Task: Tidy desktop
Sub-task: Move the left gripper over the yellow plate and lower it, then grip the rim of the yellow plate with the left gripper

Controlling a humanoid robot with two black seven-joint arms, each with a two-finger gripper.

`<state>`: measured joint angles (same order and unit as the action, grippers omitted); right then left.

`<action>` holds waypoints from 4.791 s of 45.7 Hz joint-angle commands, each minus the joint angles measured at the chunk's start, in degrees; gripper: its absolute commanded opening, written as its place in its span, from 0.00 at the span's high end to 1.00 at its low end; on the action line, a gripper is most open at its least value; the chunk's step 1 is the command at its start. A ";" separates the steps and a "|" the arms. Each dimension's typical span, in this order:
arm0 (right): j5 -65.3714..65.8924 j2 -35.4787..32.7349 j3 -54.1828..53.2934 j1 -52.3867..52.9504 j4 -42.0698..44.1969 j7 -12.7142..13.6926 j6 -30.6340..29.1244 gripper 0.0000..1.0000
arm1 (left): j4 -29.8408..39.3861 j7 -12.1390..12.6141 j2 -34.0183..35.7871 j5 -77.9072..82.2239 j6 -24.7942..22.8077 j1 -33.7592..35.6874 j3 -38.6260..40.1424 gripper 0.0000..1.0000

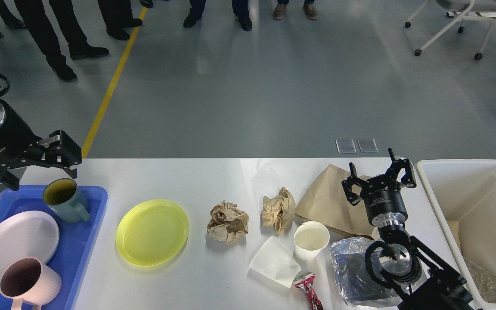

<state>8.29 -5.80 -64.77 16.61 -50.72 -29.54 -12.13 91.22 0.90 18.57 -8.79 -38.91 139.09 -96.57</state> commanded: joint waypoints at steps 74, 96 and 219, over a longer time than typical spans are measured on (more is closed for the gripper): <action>0.06 0.09 0.00 -0.09 -0.08 0.00 0.00 0.00 | -8.25 0.06 -16.64 -37.61 28.44 -36.34 14.31 0.04; -0.03 0.09 0.00 -0.09 -0.08 0.00 0.00 0.00 | -15.19 -0.64 -9.79 -38.76 35.92 -52.43 19.41 0.04; 0.06 0.09 0.00 0.00 -0.08 0.00 0.00 0.00 | -21.61 -0.02 -3.02 -40.69 42.78 -63.95 31.45 1.00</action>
<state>8.27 -5.73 -64.78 16.62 -50.80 -29.53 -12.13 69.58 0.87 15.37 -49.31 3.91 75.13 -65.13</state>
